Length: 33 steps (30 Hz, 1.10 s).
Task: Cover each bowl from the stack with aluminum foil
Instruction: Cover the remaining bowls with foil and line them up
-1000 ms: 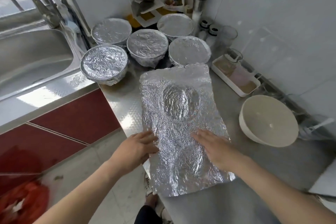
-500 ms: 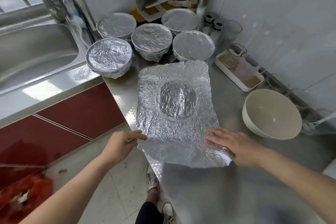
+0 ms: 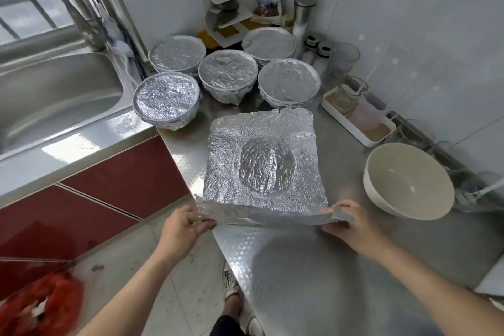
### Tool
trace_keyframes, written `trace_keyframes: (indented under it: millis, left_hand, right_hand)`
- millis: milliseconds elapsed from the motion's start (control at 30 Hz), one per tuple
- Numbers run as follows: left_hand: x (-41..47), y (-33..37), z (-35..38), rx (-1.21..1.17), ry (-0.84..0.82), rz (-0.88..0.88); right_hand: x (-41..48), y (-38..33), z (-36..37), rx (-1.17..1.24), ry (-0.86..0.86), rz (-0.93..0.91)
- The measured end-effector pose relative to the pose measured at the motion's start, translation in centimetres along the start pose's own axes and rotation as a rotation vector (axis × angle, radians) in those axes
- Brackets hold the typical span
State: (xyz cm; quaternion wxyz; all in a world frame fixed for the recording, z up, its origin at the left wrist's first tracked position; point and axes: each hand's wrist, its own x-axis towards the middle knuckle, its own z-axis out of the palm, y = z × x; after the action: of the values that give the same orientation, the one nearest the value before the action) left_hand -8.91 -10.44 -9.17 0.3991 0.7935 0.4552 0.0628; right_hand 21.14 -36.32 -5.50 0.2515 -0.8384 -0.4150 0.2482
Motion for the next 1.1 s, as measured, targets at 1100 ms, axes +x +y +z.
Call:
trace_keyframes:
  millis: [1100]
  left_hand:
    - [-2.3, 3.2, 0.5, -0.444, 0.004, -0.312]
  right_hand:
    - [1.1, -1.8, 2.3, -0.160, 0.145, 0.404]
